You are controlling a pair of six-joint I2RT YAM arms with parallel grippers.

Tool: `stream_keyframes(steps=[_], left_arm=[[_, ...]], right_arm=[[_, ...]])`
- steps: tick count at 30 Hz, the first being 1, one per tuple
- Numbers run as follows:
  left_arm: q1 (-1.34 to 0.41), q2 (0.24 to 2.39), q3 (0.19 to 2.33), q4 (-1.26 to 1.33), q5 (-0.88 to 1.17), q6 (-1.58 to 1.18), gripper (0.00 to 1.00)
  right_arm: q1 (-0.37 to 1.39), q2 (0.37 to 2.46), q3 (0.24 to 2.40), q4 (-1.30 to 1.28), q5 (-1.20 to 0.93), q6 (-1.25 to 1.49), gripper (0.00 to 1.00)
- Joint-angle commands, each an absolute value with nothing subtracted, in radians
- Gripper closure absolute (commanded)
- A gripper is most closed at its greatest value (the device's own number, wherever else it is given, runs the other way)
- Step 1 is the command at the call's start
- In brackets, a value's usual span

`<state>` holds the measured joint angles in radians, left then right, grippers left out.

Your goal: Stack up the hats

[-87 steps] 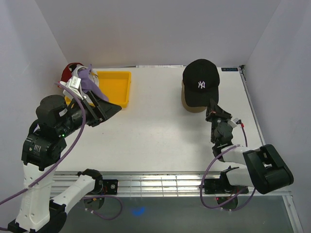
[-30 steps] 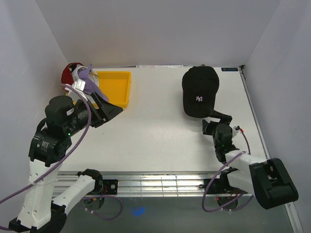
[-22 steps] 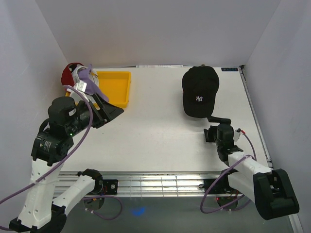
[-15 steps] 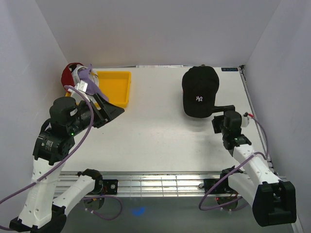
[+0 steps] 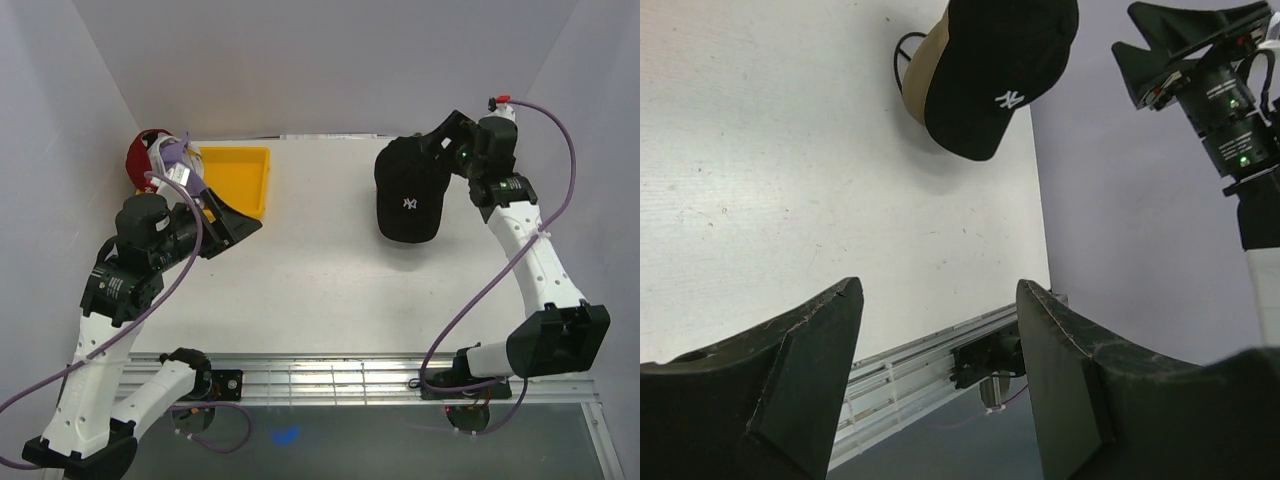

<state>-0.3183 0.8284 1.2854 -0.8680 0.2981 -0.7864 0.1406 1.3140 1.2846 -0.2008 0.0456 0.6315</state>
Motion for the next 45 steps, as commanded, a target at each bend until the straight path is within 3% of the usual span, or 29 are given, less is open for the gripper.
stream_keyframes(steps=[1, 12, 21, 31, 45], left_arm=[[-0.321, 0.834, 1.27, -0.83, 0.308, -0.779, 0.27], [-0.321, 0.845, 1.252, -0.825, 0.291, -0.767, 0.27], [-0.321, 0.836, 1.236, -0.833, 0.281, -0.759, 0.27], [-0.321, 0.833, 1.218, -0.833, 0.276, -0.761, 0.27], [-0.321, 0.838, 1.201, -0.828, 0.275, -0.764, 0.27]], right_arm=[[0.167, 1.402, 1.437, -0.336, 0.015, 0.45, 0.2], [0.265, 1.591, 1.657, -0.503, 0.204, 0.328, 0.22], [0.252, 1.591, 1.513, -0.428, 0.209, 0.324, 0.2], [0.227, 1.583, 1.422, -0.384, 0.18, 0.337, 0.28], [0.158, 1.517, 1.327, -0.319, 0.095, 0.35, 0.24]])
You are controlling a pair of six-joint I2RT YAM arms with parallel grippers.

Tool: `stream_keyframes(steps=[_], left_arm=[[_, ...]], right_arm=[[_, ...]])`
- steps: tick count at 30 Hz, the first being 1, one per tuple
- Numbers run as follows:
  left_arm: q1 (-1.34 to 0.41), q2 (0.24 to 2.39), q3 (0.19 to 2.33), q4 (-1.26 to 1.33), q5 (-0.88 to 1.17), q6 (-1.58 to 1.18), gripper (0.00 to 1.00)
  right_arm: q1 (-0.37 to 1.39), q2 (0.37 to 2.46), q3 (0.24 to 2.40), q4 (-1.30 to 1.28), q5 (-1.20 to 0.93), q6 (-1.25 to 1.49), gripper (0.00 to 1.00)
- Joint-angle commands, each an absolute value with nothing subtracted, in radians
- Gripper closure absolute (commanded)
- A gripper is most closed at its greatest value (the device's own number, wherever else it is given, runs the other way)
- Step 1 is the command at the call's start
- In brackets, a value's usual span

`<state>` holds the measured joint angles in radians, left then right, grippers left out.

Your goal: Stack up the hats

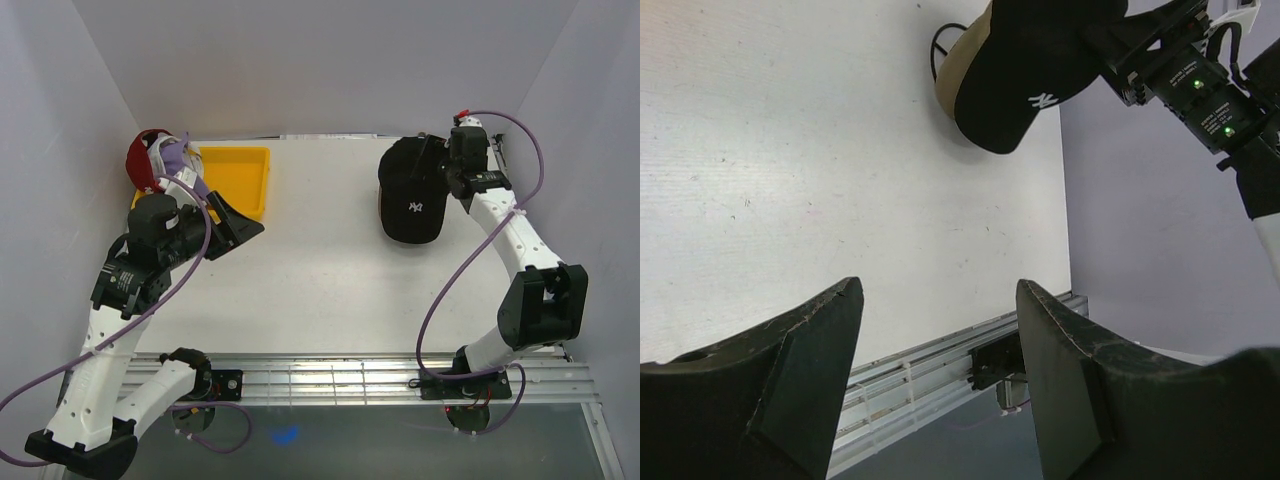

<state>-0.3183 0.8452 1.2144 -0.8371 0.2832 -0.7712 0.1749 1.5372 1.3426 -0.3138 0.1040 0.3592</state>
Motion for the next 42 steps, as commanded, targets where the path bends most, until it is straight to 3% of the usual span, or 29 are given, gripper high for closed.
stream_keyframes(steps=[1, 16, 34, 42], left_arm=[[-0.321, 0.838, 1.201, -0.828, 0.272, -0.764, 0.27], [-0.321, 0.853, 1.216, -0.825, 0.23, -0.749, 0.24], [-0.321, 0.913, 1.253, -0.818, 0.134, -0.742, 0.24], [-0.321, 0.953, 1.259, -0.836, -0.018, -0.756, 0.31]], right_arm=[[0.155, 1.517, 1.322, -0.313, 0.083, 0.348, 0.23], [0.153, 1.471, 1.342, -0.325, 0.025, 0.359, 0.09], [0.138, 1.416, 1.391, -0.39, 0.021, 0.36, 0.06], [0.124, 1.35, 1.451, -0.463, 0.011, 0.336, 0.05]])
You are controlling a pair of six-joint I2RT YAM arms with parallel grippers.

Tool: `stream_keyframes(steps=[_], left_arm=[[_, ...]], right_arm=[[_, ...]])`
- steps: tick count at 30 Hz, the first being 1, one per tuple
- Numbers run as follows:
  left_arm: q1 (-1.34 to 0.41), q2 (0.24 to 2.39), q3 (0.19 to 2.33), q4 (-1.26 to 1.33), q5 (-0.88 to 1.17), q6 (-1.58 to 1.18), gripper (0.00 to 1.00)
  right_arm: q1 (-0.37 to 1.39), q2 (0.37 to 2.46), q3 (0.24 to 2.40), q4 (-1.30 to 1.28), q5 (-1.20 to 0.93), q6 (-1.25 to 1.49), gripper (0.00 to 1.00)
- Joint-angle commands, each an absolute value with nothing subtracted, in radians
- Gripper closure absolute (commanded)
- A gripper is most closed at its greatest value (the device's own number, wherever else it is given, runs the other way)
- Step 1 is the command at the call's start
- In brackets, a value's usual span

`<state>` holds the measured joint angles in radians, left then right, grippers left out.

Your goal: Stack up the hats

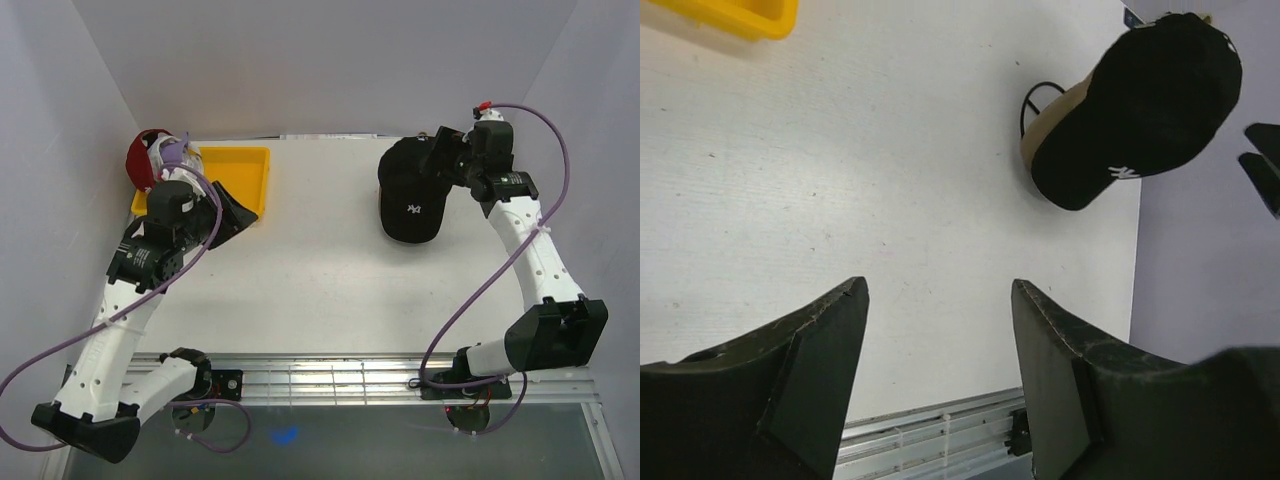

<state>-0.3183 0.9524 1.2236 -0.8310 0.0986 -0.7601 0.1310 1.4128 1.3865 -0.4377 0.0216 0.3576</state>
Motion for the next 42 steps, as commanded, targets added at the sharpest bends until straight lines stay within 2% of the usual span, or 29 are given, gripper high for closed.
stream_keyframes(steps=[1, 5, 8, 13, 20, 30, 42], left_arm=[[-0.321, 0.956, 1.27, -0.845, -0.058, -0.755, 0.31], [-0.321, 1.009, 1.325, -0.906, -0.285, -0.75, 0.3], [-0.319, 1.13, 1.4, -0.939, -0.464, -0.75, 0.29], [-0.267, 1.374, 1.529, -0.946, -0.635, -0.755, 0.26], [-0.161, 1.652, 1.722, -0.954, -0.704, -0.739, 0.26], [-0.084, 1.873, 1.848, -0.897, -0.692, -0.686, 0.27], [-0.081, 1.93, 1.878, -0.839, -0.652, -0.634, 0.27]], right_arm=[[0.124, 1.332, 1.463, -0.471, 0.011, 0.328, 0.05], [0.126, 1.295, 1.483, -0.503, -0.142, 0.324, 0.07], [0.133, 1.273, 1.485, -0.512, -0.251, 0.327, 0.1], [0.208, 1.272, 1.523, -0.558, -0.285, 0.307, 0.11], [0.301, 1.279, 1.574, -0.607, -0.278, 0.293, 0.12], [0.348, 1.275, 1.588, -0.637, -0.291, 0.284, 0.14], [0.36, 1.264, 1.56, -0.646, -0.273, 0.252, 0.14]])
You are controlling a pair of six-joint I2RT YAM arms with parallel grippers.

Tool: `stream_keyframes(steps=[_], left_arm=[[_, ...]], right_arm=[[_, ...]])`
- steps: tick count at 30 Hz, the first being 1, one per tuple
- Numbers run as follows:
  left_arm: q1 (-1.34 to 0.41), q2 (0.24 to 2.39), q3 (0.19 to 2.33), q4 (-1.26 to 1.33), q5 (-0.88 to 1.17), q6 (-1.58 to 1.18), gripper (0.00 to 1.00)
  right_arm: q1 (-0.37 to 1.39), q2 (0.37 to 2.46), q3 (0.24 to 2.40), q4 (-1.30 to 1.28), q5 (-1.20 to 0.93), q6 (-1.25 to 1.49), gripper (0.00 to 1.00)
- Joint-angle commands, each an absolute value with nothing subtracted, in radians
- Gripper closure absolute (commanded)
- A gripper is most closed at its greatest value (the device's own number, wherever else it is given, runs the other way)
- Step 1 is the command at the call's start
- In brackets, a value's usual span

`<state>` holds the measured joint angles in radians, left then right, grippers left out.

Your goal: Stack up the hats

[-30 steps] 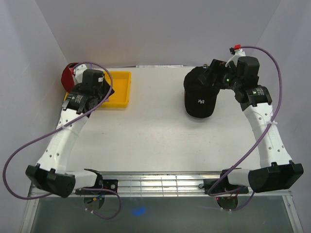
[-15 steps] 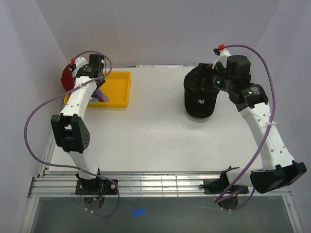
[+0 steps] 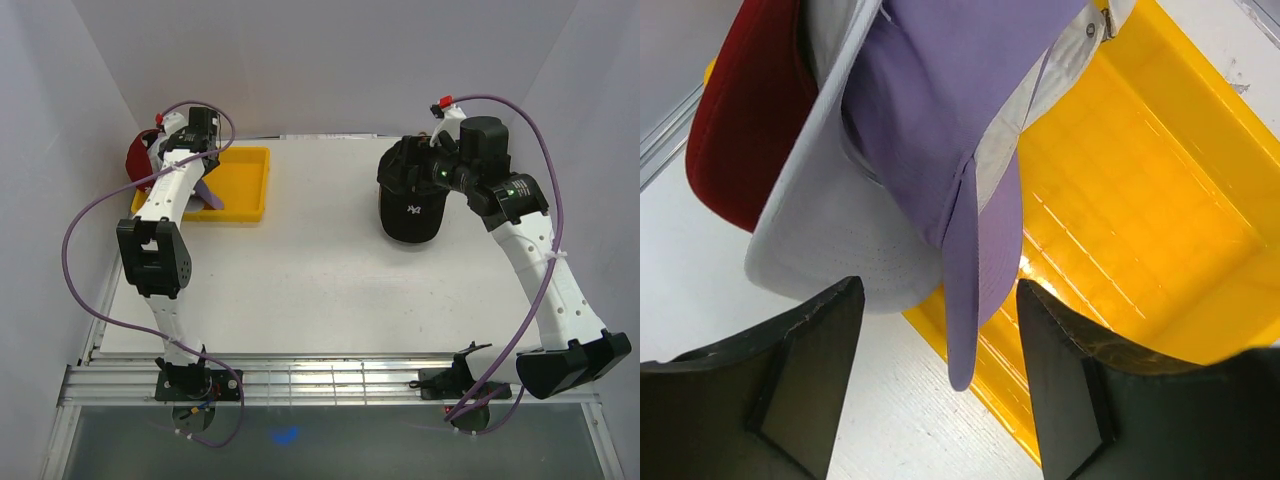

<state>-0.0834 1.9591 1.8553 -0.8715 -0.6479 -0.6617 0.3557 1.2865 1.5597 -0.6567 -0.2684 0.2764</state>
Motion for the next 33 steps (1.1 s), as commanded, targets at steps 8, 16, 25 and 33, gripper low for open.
stream_keyframes(steps=[8, 16, 25, 33], left_arm=[[-0.081, 1.97, 1.841, -0.841, -0.655, -0.63, 0.33], [-0.078, 1.98, 1.818, -0.822, -0.641, -0.609, 0.49], [-0.078, 1.977, 1.845, -0.819, -0.588, -0.551, 0.9], [-0.078, 1.925, 1.879, -0.848, -0.537, -0.486, 1.0]], right_arm=[[0.362, 1.285, 1.554, -0.634, -0.305, 0.253, 0.15], [0.368, 1.307, 1.536, -0.627, -0.319, 0.249, 0.16], [0.373, 1.321, 1.539, -0.621, -0.322, 0.249, 0.18], [0.406, 1.353, 1.562, -0.581, -0.328, 0.232, 0.18]])
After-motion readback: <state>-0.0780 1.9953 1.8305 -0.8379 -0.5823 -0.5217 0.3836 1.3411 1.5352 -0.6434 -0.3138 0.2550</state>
